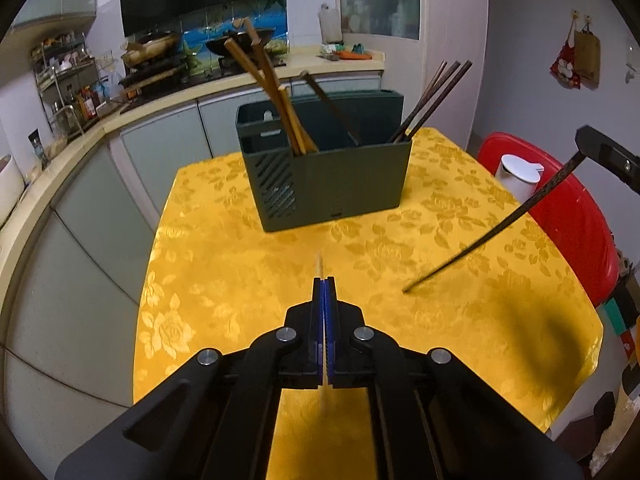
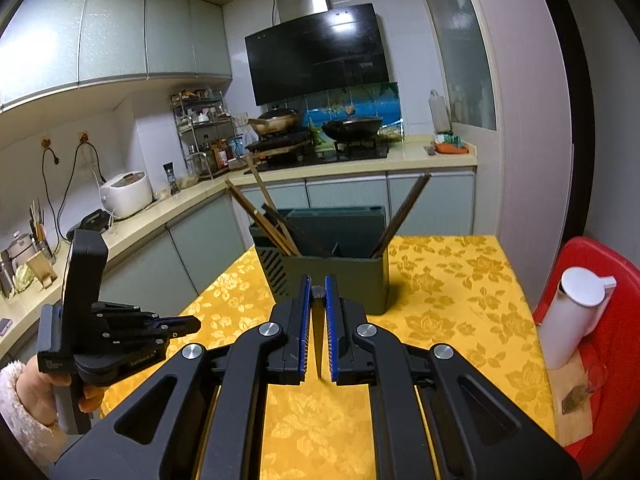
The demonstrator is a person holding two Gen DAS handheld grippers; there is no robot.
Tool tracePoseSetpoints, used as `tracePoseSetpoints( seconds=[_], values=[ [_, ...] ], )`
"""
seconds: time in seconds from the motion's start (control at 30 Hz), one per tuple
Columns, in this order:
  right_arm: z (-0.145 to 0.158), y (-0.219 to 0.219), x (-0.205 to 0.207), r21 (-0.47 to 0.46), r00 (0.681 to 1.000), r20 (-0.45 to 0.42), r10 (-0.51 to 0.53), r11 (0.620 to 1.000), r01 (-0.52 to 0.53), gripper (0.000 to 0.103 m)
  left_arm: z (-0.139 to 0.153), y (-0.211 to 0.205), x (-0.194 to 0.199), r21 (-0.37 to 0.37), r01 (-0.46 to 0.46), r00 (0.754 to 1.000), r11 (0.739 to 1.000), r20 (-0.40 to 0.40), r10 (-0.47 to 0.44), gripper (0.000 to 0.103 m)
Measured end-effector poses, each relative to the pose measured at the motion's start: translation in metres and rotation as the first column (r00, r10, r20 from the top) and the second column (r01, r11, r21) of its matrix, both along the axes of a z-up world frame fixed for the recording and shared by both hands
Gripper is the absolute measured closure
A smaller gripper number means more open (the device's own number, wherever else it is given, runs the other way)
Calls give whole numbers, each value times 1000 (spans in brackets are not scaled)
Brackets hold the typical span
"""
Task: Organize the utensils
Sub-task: 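Lift both chopsticks and carry them toward the green holder with both tools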
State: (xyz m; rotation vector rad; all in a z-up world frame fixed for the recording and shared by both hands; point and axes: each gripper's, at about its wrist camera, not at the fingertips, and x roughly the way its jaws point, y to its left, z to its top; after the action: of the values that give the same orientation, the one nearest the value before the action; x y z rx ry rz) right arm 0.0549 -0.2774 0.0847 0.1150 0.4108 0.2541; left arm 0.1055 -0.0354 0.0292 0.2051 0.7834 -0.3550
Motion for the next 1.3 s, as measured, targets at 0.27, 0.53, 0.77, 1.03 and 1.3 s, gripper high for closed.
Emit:
tracePoseSetpoints(
  seconds=[0.27,0.53,0.77,1.03,1.3],
  values=[
    [7,1,8,6,1000,-6,16,1000,-16,95,-12,12,4,-35,-29,999,999,-20,28,102],
    [9,3,6,1,1000,-3,21,1000,-21,95,-72,38,-7,-34,-67,992,997,-105,63,69],
    [12,10,6,-6,999,-3,33,999,-33,95,-116,43,-21,5,-67,983,998,-173,67,69],
    [13,11,5,-5,999,-1,33,999,-33,95,-123,39,-26,42,-60,987,997,-147,65,87],
    [15,9,5,-1,1000,0,30,1000,-30,95,-114,35,-30,74,-37,990,997,-130,46,96]
  ],
)
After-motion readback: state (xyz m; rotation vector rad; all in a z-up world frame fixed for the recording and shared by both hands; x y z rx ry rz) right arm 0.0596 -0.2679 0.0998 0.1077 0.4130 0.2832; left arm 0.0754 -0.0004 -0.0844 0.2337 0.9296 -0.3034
